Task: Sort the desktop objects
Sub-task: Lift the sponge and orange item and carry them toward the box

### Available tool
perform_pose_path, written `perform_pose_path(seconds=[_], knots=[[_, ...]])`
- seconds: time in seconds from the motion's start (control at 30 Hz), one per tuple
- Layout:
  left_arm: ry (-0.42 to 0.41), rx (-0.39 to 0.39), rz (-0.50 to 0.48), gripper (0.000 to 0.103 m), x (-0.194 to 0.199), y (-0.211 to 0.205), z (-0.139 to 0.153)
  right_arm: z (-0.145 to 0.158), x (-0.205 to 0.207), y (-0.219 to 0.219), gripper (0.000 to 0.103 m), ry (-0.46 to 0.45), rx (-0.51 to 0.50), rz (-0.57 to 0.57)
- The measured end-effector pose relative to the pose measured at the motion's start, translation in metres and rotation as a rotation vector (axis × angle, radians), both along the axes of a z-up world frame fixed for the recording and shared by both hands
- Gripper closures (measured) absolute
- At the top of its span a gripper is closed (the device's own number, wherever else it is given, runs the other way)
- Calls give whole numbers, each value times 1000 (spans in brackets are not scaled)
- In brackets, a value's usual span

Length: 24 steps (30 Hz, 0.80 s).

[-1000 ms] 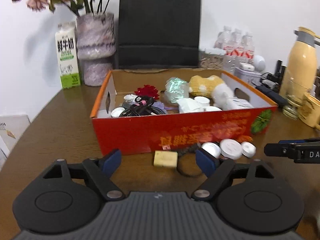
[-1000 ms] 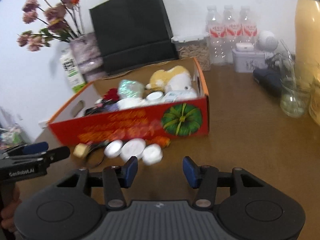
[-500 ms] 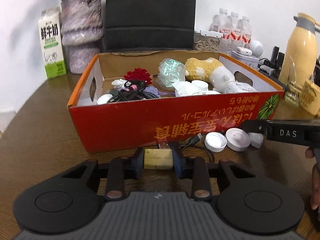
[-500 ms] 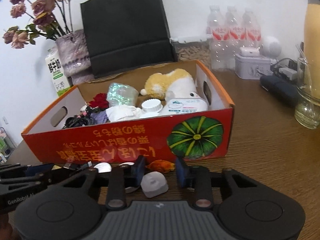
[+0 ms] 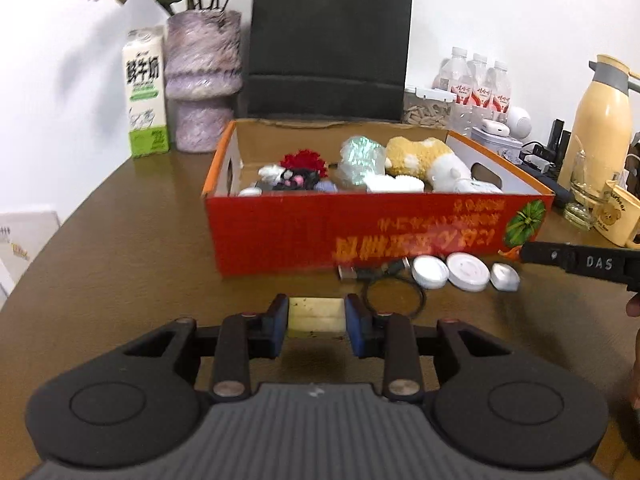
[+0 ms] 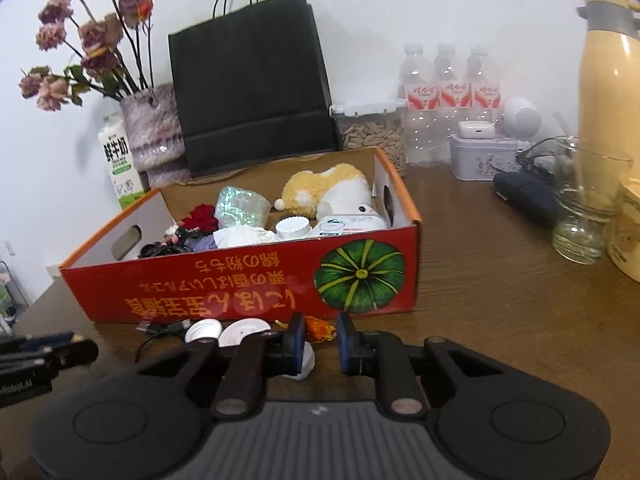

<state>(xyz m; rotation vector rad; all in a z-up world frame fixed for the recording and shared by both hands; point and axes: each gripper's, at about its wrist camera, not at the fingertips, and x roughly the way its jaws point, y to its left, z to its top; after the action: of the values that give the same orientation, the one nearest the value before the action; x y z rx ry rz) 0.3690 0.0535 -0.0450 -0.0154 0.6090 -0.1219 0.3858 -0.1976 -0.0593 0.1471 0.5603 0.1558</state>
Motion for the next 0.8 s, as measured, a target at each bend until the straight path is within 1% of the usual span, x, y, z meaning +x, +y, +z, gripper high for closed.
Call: perform_pose_path(seconds=[0.07, 0.13, 0.23, 0.3, 0.37, 0.5, 0.6, 0.7, 0.8], knots=[[11, -10, 24, 72, -16, 0, 2, 4, -14, -4, 87, -10, 5, -6], [2, -17, 37, 72, -35, -1, 5, 9, -34, -8, 87, -24, 10, -6], [16, -17, 42, 72, -70, -9, 7, 12, -75, -13, 87, -26, 11, 22], [44, -26, 41, 72, -91, -12, 5, 10, -107, -17, 87, -12, -2, 44], [52, -35, 32, 72, -109, -15, 6, 7, -136, -18, 87, -1, -26, 73], [25, 3, 52, 72, -145, -24, 17, 11, -185, -24, 87, -1, -62, 91], [13, 30, 63, 72, -172, -33, 23, 16, -213, -30, 87, 4, -44, 93], [17, 8, 64, 72, -194, -35, 27, 20, -239, -33, 87, -19, -58, 90], [11, -2, 57, 72, -215, -38, 32, 26, -255, -35, 87, -25, -34, 92]])
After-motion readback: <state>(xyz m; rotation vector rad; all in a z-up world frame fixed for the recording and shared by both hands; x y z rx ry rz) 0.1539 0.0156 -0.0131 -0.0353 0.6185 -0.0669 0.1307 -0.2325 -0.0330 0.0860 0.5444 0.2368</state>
